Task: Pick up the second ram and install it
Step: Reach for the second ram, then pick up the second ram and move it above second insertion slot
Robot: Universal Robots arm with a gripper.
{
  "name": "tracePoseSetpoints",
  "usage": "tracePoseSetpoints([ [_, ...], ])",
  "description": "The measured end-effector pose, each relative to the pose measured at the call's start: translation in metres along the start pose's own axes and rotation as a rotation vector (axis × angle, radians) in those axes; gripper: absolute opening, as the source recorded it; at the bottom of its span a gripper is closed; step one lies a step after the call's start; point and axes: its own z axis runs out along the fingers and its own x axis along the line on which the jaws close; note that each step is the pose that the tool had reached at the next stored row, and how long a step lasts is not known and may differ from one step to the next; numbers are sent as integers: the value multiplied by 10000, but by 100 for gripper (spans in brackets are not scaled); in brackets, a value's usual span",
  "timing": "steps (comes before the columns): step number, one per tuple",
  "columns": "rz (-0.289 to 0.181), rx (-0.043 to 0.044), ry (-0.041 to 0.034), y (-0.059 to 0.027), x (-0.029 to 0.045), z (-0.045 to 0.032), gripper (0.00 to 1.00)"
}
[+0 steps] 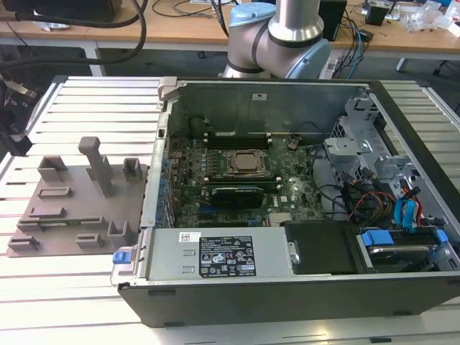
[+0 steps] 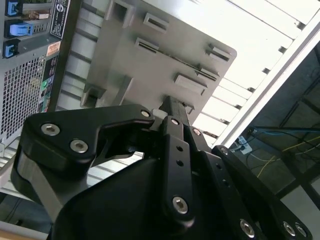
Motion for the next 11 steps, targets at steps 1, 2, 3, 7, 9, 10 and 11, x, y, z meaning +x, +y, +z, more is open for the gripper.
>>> tracePoseSetpoints([
  [1, 0, -1, 0, 0, 0, 0, 10],
  [2, 0, -2, 0, 0, 0, 0, 10],
  [3, 0, -3, 0, 0, 0, 0, 10],
  [7, 1, -5, 0, 0, 0, 0, 10],
  [9, -11, -7, 1, 0, 0, 0, 10],
  [10, -509, -18, 11, 0, 0, 0, 10],
  [11, -831, -25, 18, 0, 0, 0, 10],
])
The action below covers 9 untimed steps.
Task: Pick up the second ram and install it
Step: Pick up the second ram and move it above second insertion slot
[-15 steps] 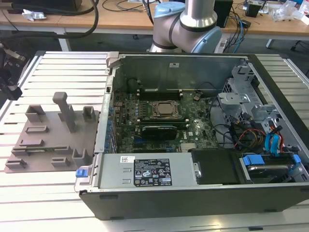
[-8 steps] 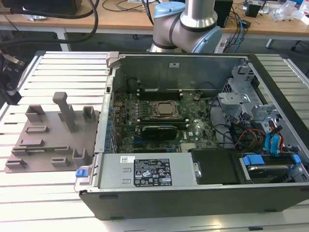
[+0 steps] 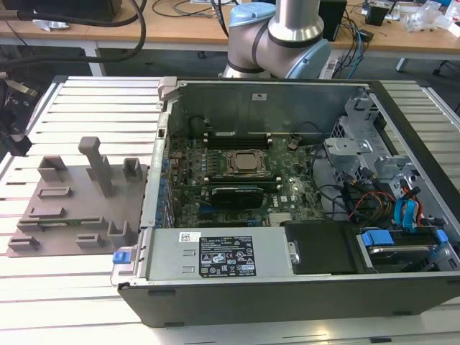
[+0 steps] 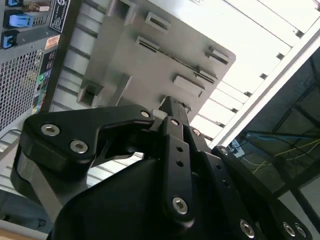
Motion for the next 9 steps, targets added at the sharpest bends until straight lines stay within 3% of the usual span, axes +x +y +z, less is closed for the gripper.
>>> tracePoseSetpoints([
  [5, -1521, -32, 32, 0, 0, 0, 10],
  [8, -2043, -43, 44, 0, 0, 0, 10],
  [9, -2552, -54, 55, 0, 0, 0, 10],
])
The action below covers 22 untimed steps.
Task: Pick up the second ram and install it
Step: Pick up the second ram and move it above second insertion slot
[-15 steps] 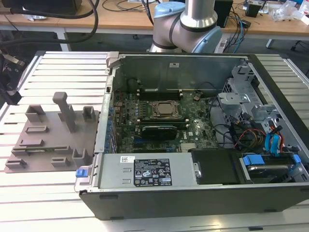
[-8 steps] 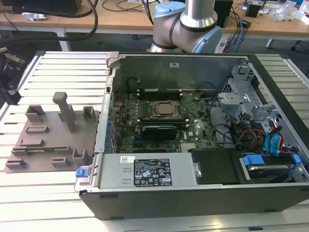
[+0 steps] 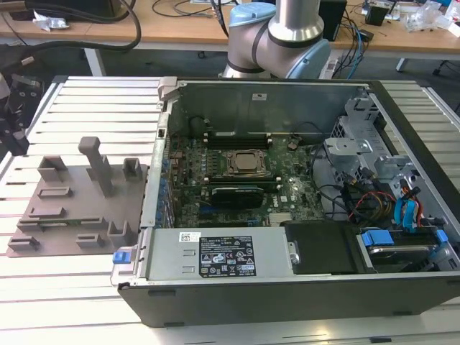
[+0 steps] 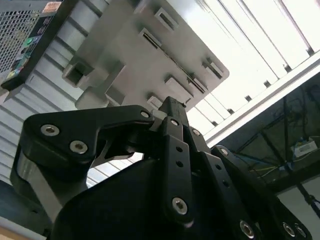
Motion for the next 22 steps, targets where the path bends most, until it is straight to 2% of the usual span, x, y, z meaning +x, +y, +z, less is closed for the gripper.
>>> tracePoseSetpoints([
  [2, -574, -12, 12, 0, 0, 0, 10],
  [5, -1022, -22, 21, 0, 0, 0, 10],
  [9, -2014, -43, 43, 0, 0, 0, 10],
  [11, -2222, -47, 47, 0, 0, 0, 10],
  [14, -2984, -63, 63, 0, 0, 0, 10],
  [17, -3370, -72, 71, 0, 0, 0, 10],
  [22, -4376, -93, 94, 0, 0, 0, 10],
])
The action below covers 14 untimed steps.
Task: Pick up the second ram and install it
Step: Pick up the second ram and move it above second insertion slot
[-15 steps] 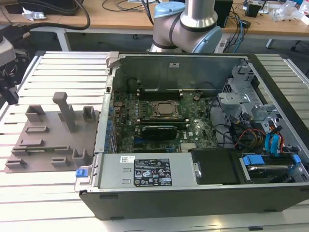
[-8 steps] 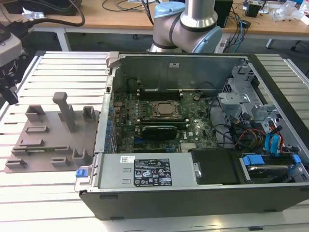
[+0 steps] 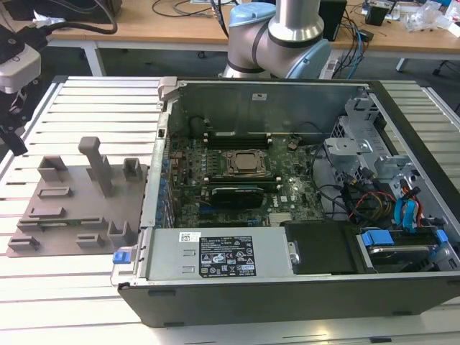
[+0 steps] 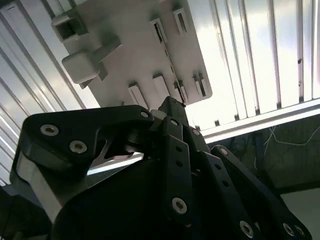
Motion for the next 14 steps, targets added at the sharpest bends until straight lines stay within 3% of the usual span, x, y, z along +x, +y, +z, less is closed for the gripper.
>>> tracePoseSetpoints([
  [7, -989, -21, 21, 0, 0, 0, 10],
  [14, -2309, -49, 49, 0, 0, 0, 10],
])
